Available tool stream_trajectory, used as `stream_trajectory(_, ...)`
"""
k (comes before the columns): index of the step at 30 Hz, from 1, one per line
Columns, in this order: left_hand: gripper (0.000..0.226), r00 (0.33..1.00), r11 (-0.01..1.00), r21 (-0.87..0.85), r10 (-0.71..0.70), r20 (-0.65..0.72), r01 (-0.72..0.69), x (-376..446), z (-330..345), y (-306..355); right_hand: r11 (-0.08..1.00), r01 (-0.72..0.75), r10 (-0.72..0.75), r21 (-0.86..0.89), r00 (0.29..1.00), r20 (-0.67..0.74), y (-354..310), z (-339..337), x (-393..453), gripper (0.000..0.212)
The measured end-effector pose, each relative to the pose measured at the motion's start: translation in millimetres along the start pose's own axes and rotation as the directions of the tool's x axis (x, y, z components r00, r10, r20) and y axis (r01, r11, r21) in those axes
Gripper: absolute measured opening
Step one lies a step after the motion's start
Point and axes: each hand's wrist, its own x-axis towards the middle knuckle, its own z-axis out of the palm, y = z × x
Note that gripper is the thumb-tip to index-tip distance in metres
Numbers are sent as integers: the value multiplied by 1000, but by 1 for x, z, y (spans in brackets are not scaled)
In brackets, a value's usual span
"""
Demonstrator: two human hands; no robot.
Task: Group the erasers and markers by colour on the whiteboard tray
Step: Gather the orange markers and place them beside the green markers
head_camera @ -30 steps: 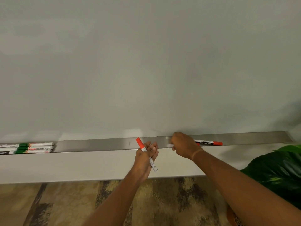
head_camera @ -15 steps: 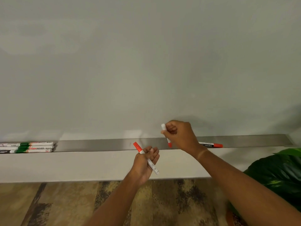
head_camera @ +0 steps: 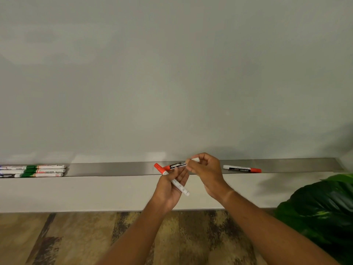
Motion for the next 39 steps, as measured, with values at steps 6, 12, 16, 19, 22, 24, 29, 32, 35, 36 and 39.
stream_trajectory(6,28,1000,999,-51,14,6,-14,2,-1,6,988,-60,89,-142,974,210,10,-9,-9,10)
stream_trajectory(12,25,1000,1000,-8,4,7,-4,4,0,-1,947,4,88,-322,959,269,14,-6,-12,14)
stream_trajectory(16,25,1000,1000,15,3,20,-3,3,1,-3,911,34,107,-410,943,315,12,-13,-10,12)
stream_trajectory(19,25,1000,999,34,6,12,-7,4,2,-6,864,76,108,-498,938,330,8,-18,-7,10)
stream_trajectory(22,25,1000,999,52,4,7,-5,6,1,-8,680,225,-52,-698,964,261,-2,-30,7,11)
stream_trajectory(24,24,1000,998,61,5,4,-5,7,-1,-9,462,253,-192,-850,964,183,-9,-47,18,15)
stream_trajectory(29,25,1000,998,59,-3,-19,4,8,-7,-13,52,99,-124,-994,988,92,-16,-93,36,9)
stream_trajectory(32,27,999,999,45,-10,-31,11,8,-9,-15,-41,102,-48,-994,993,104,-14,-104,40,13)
stream_trajectory(35,27,999,999,49,-10,-32,11,8,-8,-15,-37,105,-28,-994,994,106,-10,-109,40,16)
stream_trajectory(36,27,999,999,52,-8,-33,10,8,-8,-15,-38,109,-24,-993,994,110,-9,-110,40,16)
stream_trajectory(39,26,999,999,54,-4,-34,6,7,-7,-14,-54,125,-23,-991,992,127,-5,-112,39,14)
